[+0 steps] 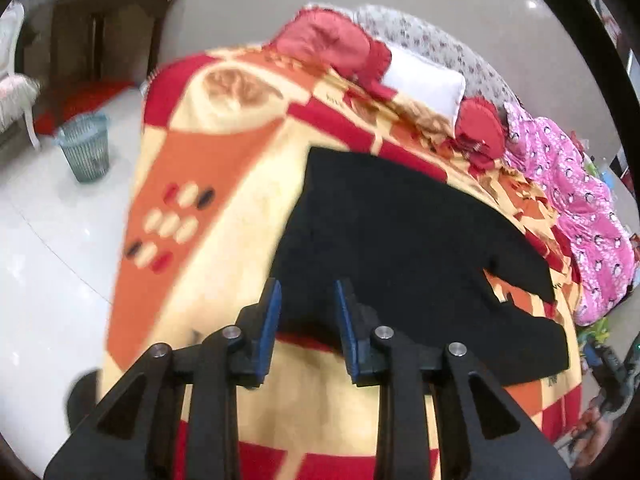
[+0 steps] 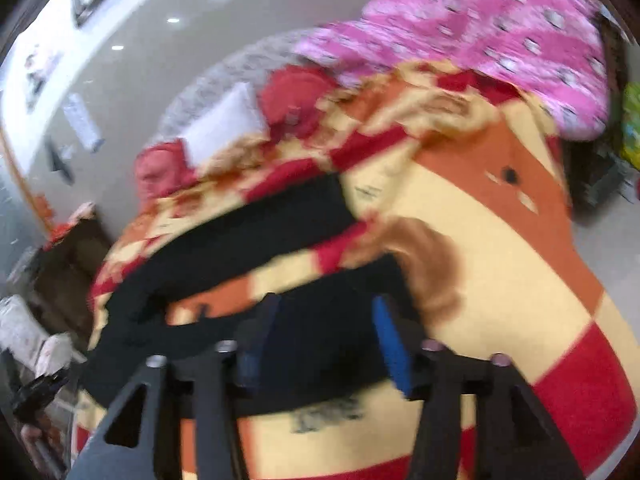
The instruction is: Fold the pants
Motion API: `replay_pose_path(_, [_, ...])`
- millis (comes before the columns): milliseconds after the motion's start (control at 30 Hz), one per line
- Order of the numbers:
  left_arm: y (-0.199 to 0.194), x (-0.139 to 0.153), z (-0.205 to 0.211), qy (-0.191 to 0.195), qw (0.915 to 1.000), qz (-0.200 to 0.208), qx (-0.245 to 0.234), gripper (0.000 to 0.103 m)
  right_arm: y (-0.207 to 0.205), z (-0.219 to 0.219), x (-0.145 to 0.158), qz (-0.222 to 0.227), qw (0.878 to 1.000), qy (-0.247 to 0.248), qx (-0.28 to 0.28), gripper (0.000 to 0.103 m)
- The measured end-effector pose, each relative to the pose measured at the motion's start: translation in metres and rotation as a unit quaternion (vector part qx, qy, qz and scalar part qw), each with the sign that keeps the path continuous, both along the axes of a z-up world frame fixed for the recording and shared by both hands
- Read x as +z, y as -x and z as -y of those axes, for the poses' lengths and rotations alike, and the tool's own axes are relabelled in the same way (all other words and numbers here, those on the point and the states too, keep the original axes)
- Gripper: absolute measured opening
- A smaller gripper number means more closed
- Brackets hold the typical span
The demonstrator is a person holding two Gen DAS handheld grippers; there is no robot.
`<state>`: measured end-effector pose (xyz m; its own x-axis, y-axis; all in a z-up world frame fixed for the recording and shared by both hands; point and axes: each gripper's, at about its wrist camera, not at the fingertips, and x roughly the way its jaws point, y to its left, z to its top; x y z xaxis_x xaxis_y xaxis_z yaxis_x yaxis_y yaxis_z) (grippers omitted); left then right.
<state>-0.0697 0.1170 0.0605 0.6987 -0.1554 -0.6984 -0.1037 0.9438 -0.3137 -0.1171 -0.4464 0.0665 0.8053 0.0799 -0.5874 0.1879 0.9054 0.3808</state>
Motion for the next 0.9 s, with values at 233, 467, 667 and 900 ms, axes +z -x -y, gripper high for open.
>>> replay_pose_path(233, [-0.004, -0.015, 0.005, -0.023, 0.9997, -0.011, 0.005, 0.051, -0.042, -0.114, -0.012, -0.022, 0.981, -0.018, 0.189, 0.061])
replay_pose_path(467, [-0.023, -0.041, 0.014, -0.024, 0.9983, -0.051, -0.017, 0.052, -0.069, -0.219, -0.044, -0.059, 0.952, 0.015, 0.3, 0.061])
replay_pose_path(667, [-0.022, -0.053, 0.021, -0.048, 0.9971, -0.057, -0.016, 0.055, -0.077, -0.25, -0.06, -0.074, 0.95, 0.084, 0.293, 0.064])
replay_pose_path(900, [-0.015, -0.042, 0.028, -0.074, 0.9957, -0.052, -0.019, 0.055, -0.076, -0.241, -0.048, -0.076, 0.949, 0.06, 0.299, 0.064])
